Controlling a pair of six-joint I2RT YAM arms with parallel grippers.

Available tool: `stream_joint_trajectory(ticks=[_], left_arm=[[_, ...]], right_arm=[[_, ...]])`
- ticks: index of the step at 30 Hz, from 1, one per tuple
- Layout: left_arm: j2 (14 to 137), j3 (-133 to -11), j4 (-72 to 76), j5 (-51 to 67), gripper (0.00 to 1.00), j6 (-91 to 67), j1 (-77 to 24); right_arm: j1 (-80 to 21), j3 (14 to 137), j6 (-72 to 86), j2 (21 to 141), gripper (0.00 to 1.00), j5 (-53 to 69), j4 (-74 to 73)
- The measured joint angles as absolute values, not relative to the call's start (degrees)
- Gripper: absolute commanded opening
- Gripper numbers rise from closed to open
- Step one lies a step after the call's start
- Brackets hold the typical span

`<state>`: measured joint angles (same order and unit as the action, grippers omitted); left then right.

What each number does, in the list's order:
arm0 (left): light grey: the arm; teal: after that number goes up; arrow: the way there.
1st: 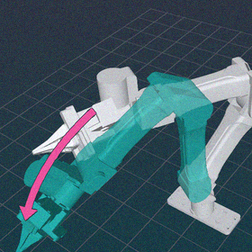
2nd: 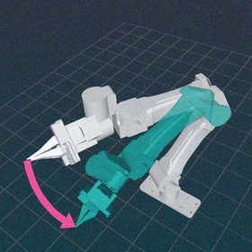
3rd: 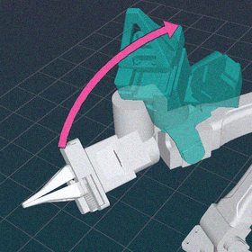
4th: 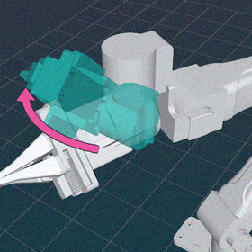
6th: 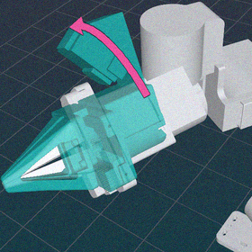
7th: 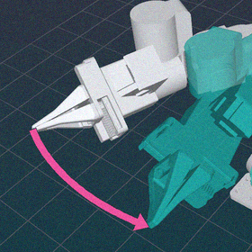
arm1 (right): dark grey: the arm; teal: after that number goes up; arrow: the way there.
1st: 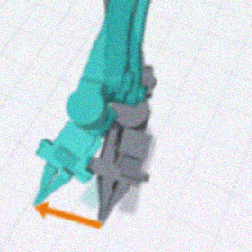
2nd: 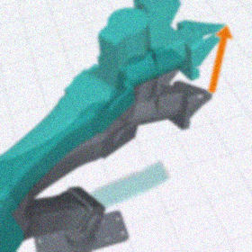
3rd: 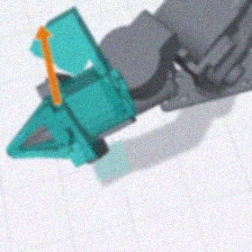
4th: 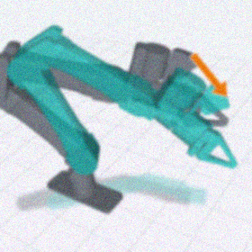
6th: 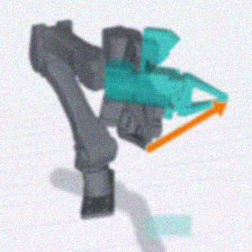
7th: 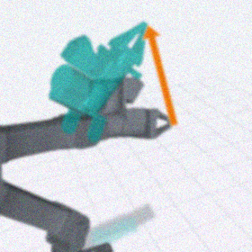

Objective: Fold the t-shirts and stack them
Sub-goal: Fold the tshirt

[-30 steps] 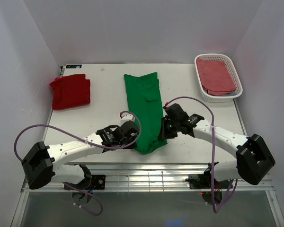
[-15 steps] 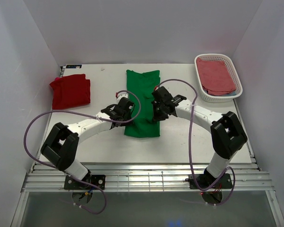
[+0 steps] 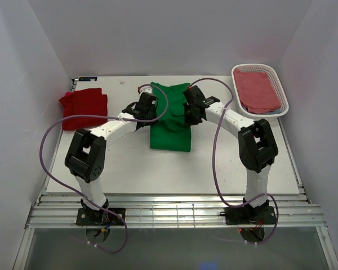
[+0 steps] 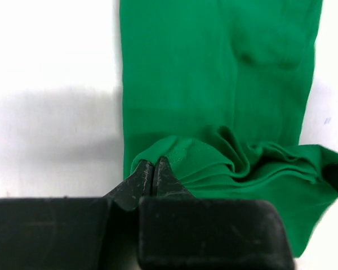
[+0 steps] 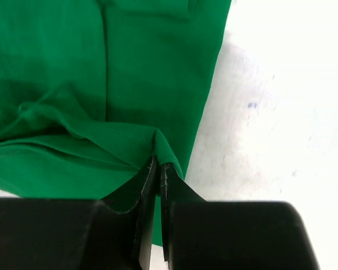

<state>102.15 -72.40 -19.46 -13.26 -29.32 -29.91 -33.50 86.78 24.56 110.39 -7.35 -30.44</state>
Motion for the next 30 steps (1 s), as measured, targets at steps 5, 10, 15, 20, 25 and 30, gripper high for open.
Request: stream_joint_trajectory(ticks=[5, 10, 15, 20, 25, 30], left_arm=[[107.09, -77.56, -18.68, -11.57, 0.00, -27.68, -27.38], [112.14, -80.58, -18.35, -9.76, 0.00, -26.02, -26.15], [115.28, -82.04, -18.20, -8.29, 0.00, -24.64, -25.43], [117.40, -84.55, -17.78, -6.90, 0.00, -23.09, -24.91], [117.86, -87.72, -17.54, -8.05, 0.40, -21.12, -24.84], [117.05, -91.46, -17.30, -15.14, 0.89, -19.86, -24.84]], right_arm=[[-31.35, 92.33, 22.59, 115.20, 0.08, -7.38, -30.26], [-29.91, 95.83, 21.19, 119.20, 0.08, -6.74, -30.28], [-29.26, 98.08, 20.29, 122.48, 0.08, -5.74, -30.30], [-29.02, 99.94, 19.35, 124.66, 0.08, -5.58, -30.30], [-28.82, 100.84, 18.81, 124.97, 0.22, -7.07, -29.71], [-28.82, 101.60, 17.50, 123.57, 0.33, -12.32, -28.16]])
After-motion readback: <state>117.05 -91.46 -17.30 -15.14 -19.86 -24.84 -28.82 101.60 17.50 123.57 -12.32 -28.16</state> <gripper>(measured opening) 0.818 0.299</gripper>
